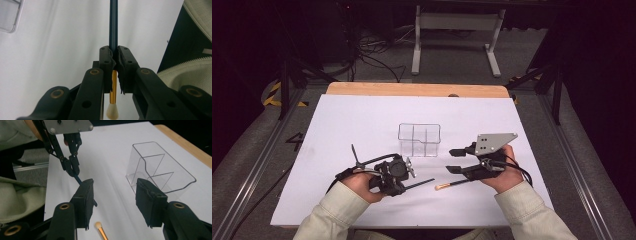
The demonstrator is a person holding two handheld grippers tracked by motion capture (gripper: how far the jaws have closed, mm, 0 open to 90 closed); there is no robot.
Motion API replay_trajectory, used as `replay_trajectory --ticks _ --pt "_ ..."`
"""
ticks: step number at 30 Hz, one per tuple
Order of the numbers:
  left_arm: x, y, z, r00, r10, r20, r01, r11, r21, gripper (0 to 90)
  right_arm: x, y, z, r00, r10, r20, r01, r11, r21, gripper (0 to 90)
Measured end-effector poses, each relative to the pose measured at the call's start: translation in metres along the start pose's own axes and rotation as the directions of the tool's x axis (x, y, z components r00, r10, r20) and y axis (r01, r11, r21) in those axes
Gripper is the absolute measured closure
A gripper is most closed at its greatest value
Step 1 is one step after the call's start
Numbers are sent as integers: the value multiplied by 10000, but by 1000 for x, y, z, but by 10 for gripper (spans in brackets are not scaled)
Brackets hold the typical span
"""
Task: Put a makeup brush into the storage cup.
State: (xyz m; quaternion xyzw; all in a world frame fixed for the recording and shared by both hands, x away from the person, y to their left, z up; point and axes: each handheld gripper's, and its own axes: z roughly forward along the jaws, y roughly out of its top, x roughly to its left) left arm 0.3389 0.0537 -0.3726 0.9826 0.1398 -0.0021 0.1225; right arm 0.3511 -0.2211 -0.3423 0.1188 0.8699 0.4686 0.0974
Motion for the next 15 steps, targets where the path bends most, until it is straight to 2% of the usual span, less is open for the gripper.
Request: replay_trajectory --ticks 4,8,10,15 --pt "0 1 0 9997 146 186 -145 9999 -74 824 -3 8 9 9991 -203 -373 226 9978 616 493" --pt "0 1 0 9995 194 253 -192 9998 -84 824 -7 13 18 9963 -112 -857 211 9931 1158 498" --pt "0 1 -1 9988 387 291 -382 9992 -152 824 -8 15 22 9940 -51 -1090 207 9896 1421 497" --pt "-2 1 -1 9985 481 270 -477 9987 -160 824 -9 18 30 9903 -70 -1389 320 9834 1786 470"
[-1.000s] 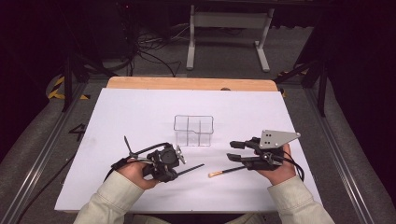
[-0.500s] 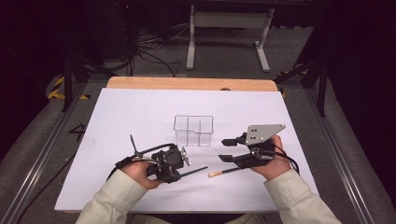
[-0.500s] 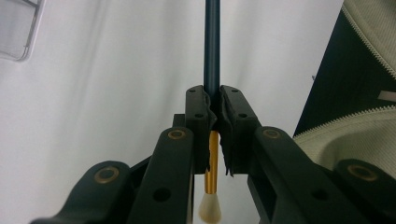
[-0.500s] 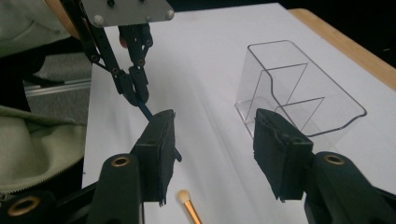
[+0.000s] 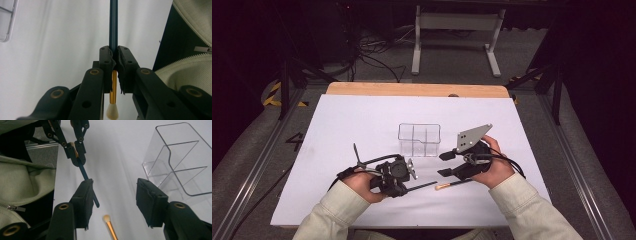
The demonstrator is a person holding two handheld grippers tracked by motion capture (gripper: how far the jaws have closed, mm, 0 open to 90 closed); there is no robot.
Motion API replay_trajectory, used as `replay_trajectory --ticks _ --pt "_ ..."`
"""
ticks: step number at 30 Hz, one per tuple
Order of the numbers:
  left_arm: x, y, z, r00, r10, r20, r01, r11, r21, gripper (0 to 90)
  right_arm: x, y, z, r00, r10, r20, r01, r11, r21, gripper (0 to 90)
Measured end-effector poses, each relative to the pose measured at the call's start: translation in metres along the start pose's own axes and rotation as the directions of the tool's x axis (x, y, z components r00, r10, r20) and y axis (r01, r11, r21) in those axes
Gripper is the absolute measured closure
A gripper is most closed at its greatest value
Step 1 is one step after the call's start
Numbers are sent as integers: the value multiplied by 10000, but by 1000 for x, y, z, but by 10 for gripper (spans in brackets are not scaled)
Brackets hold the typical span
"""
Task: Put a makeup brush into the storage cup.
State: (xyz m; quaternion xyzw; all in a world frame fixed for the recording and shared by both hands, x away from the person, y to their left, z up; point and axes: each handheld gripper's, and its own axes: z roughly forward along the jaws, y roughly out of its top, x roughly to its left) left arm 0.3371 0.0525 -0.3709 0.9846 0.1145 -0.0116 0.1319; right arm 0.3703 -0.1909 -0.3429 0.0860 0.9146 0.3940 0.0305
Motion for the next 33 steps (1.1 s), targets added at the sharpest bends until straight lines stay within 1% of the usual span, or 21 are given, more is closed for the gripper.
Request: replay_trajectory --ticks 1,3,4,6,10,11,13,15,17,18,19,20,22,24,25,26,27,29,31,33 --pt "0 0 0 10000 77 12 -77 10000 9 824 -1 1 1 10000 0 -33 1 10000 72 453" --pt "-1 0 0 10000 77 28 -77 10000 -4 824 -2 3 5 9999 58 -106 -56 9998 200 398" --pt "-1 0 0 9999 123 14 -123 9999 -3 824 -2 4 6 9999 89 -125 -86 9997 223 388" --pt "-1 0 0 9999 107 -1 -107 9999 -20 824 -2 5 9 9997 98 -240 -90 9994 334 380" --pt "-2 1 0 9998 211 -26 -212 9998 -39 824 -2 6 16 9990 174 -423 -145 9977 659 382" --pt "-2 1 0 9997 227 10 -227 9997 -13 824 -3 6 18 9986 180 -502 -143 9972 729 387" --pt "-2 2 0 9993 380 27 -380 9993 51 824 -3 7 22 9975 260 -650 -202 9959 884 407" --pt "-3 5 0 9990 434 67 -434 9991 5 824 -2 8 25 9957 388 -843 -293 9934 1109 433" --pt "-3 6 0 9986 527 103 -528 9986 39 824 -1 10 29 9944 354 -995 -226 9916 1270 443" --pt "-2 7 1 9983 573 82 -573 9983 60 824 0 10 30 9942 411 -995 -276 9907 1329 448" --pt "-2 8 1 9979 642 95 -643 9979 79 824 0 11 31 9940 340 -1039 -195 9903 1379 456" --pt "-1 9 1 9980 626 73 -627 9979 129 823 0 11 33 9934 373 -1085 -219 9899 1402 463" --pt "-1 10 1 9971 758 84 -758 9971 71 823 0 11 36 9918 445 -1202 -259 9881 1518 468" --pt "-2 11 1 9968 793 73 -794 9968 88 823 1 11 37 9911 495 -1239 -293 9867 1596 472" --pt "-2 13 1 9951 986 -9 -986 9950 156 823 1 11 39 9904 479 -1300 -259 9859 1655 475" --pt "-3 14 2 9942 1075 86 -1077 9940 197 824 2 11 41 9902 478 -1313 -245 9844 1742 475" --pt "-3 15 2 9936 1128 48 -1129 9934 211 823 2 11 44 9895 472 -1366 -212 9824 1854 477" --pt "-4 15 3 9945 1049 58 -1050 9943 203 823 3 11 46 9879 509 -1463 -204 9791 2026 483" --pt "-3 15 3 9945 1044 112 -1046 9943 187 823 3 10 49 9873 514 -1502 -193 9781 2074 490" --pt "-3 14 2 9950 995 82 -996 9949 179 823 2 10 51 9866 530 -1543 -193 9771 2117 519"
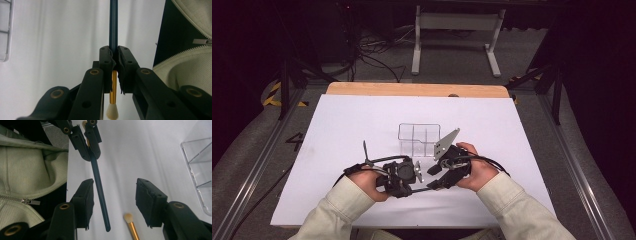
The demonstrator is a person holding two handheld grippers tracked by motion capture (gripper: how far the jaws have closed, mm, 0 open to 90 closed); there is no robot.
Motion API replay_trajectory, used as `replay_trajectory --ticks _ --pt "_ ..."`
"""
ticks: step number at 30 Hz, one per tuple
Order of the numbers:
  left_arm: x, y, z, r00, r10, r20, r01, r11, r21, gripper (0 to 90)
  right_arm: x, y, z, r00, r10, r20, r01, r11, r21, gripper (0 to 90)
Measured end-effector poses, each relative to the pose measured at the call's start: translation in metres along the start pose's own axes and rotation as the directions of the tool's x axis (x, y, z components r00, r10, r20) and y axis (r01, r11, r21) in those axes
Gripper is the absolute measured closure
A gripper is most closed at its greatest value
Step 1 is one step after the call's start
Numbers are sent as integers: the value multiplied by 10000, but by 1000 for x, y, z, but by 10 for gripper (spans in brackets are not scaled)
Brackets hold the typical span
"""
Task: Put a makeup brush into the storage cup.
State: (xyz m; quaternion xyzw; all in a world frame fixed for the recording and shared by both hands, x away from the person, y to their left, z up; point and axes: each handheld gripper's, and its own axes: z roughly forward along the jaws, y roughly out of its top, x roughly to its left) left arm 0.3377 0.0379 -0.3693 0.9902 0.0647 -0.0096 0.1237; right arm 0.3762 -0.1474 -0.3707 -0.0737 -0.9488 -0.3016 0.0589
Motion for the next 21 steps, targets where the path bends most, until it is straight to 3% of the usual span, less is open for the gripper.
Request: replay_trajectory --ticks 6,14,21 --pt "1 1 -1 9995 313 61 -313 9995 27 823 0 2 6 9998 65 -208 -59 9996 277 555" --pt "0 2 0 9997 245 62 -245 9997 32 823 0 3 13 9992 18 -400 9 9977 680 596" --pt "-1 3 1 9988 479 -64 -479 9989 1 823 0 2 18 9977 140 -664 -78 9957 923 631"
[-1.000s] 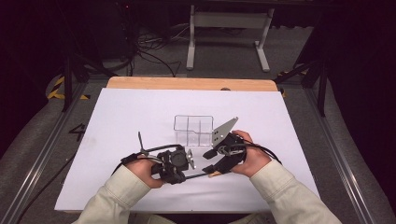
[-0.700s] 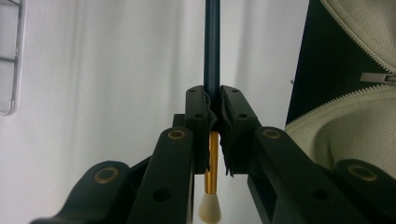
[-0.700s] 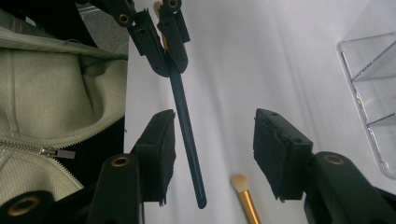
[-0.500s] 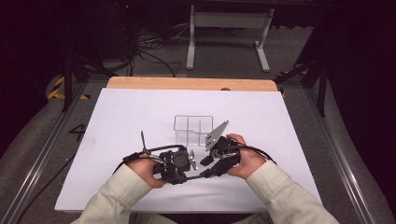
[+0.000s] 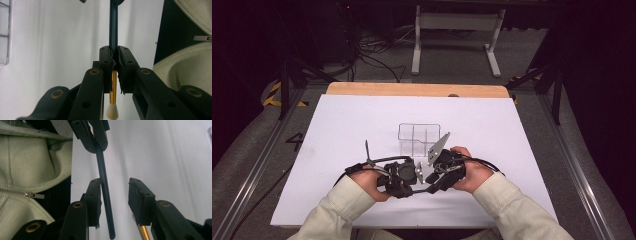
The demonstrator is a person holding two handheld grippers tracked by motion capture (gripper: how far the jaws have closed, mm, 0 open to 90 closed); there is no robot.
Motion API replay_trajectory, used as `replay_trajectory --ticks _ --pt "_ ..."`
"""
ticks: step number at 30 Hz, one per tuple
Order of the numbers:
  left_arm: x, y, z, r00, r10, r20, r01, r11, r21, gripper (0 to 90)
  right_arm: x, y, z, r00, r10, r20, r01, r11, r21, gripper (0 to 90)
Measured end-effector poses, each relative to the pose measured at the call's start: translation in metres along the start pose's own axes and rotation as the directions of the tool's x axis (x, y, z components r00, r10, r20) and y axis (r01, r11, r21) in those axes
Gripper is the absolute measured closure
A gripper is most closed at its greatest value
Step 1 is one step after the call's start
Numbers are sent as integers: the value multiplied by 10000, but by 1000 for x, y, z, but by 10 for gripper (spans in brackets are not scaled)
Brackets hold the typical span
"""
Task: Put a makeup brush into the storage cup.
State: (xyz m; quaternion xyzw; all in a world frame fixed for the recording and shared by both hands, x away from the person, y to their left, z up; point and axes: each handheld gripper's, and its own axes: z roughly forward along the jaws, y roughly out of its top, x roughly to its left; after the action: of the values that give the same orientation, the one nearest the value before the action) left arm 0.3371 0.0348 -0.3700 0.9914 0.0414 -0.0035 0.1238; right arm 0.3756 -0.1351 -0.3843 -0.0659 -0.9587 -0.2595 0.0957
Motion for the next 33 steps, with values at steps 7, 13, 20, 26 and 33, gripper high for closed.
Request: replay_trajectory --ticks 7,13,20,26,33 --pt "-1 0 -1 9999 62 -92 -61 10000 44 824 0 0 5 9995 85 -289 -72 9990 447 743" --pt "-2 0 -3 9997 123 -191 -125 9999 -116 824 1 1 9 9992 102 -395 -80 9985 536 743" --pt "-3 -1 -4 9994 256 -217 -262 9992 -293 824 -1 2 11 9982 -103 -591 134 9985 524 755" --pt "-4 -1 -4 9985 492 -256 -500 9983 -307 824 0 2 13 9964 -60 -850 109 9983 570 810" --pt "-6 -1 -5 9982 565 -220 -572 9978 -322 824 -1 2 14 9961 -88 -876 139 9982 580 752"
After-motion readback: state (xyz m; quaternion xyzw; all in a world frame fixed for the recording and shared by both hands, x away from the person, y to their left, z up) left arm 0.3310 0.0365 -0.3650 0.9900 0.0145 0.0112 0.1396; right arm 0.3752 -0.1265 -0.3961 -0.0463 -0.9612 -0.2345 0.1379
